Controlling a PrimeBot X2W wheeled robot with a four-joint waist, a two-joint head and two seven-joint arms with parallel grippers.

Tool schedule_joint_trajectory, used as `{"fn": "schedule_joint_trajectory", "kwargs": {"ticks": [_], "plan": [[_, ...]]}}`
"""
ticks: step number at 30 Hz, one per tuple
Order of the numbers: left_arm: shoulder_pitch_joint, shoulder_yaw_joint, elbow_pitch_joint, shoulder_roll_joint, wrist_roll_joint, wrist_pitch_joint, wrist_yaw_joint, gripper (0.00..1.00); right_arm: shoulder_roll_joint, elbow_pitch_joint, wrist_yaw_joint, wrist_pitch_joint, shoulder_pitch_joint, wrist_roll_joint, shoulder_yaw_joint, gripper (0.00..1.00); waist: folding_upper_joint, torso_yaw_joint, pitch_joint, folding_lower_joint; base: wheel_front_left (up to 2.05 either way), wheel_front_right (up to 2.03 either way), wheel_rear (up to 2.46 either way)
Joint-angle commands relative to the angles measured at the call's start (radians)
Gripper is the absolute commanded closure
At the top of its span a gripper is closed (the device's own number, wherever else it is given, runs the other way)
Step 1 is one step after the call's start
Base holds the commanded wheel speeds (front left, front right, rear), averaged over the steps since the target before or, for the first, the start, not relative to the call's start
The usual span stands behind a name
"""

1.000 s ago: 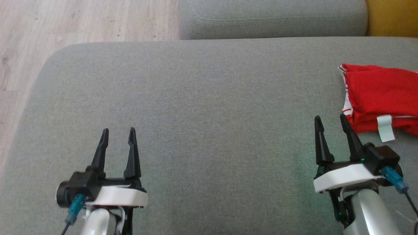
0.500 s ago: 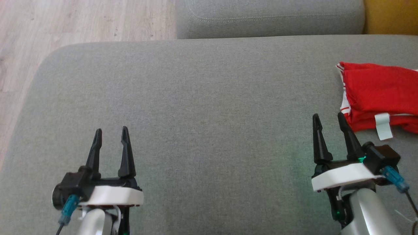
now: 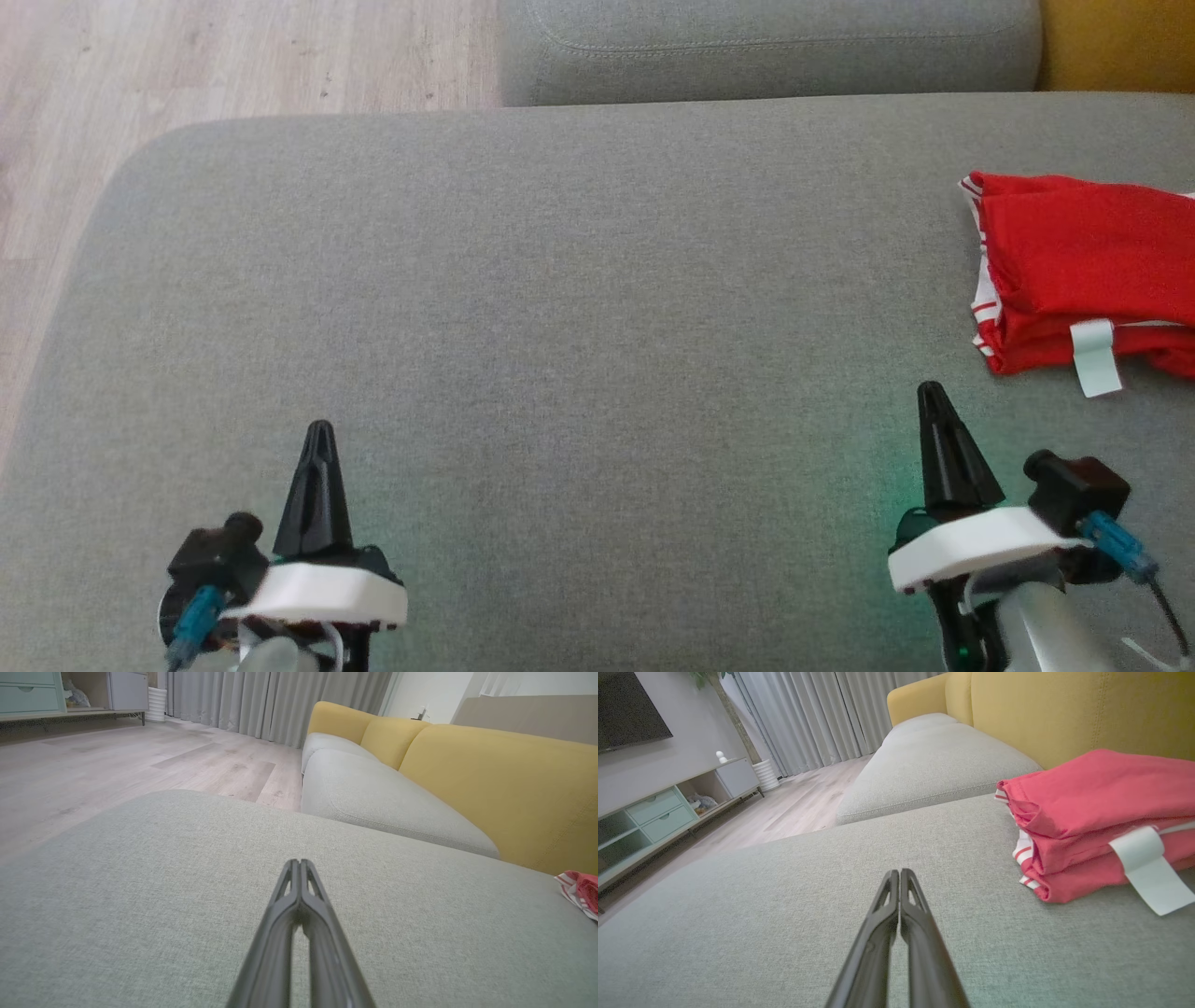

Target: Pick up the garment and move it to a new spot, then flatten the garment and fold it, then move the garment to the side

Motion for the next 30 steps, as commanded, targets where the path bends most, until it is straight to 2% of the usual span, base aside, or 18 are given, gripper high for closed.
{"fn": "schedule_joint_trajectory", "kwargs": {"ticks": [1, 30], "plan": [[-0.039, 0.011, -0.032, 0.0, -0.021, 0.003, -0.004, 1.0, -0.003, -0.038, 0.0, 0.003, -0.042, 0.027, -0.003, 1.0, 0.0, 0.0, -0.001, 0.0, 0.0, 0.0, 0.0], [-0.036, 0.057, -0.052, 0.001, -0.316, 0.083, -0.026, 1.0, -0.012, -0.064, 0.0, 0.076, -0.036, 0.35, -0.031, 1.0, 0.0, -0.008, -0.017, 0.0, 0.0, 0.0, 0.0]]}}
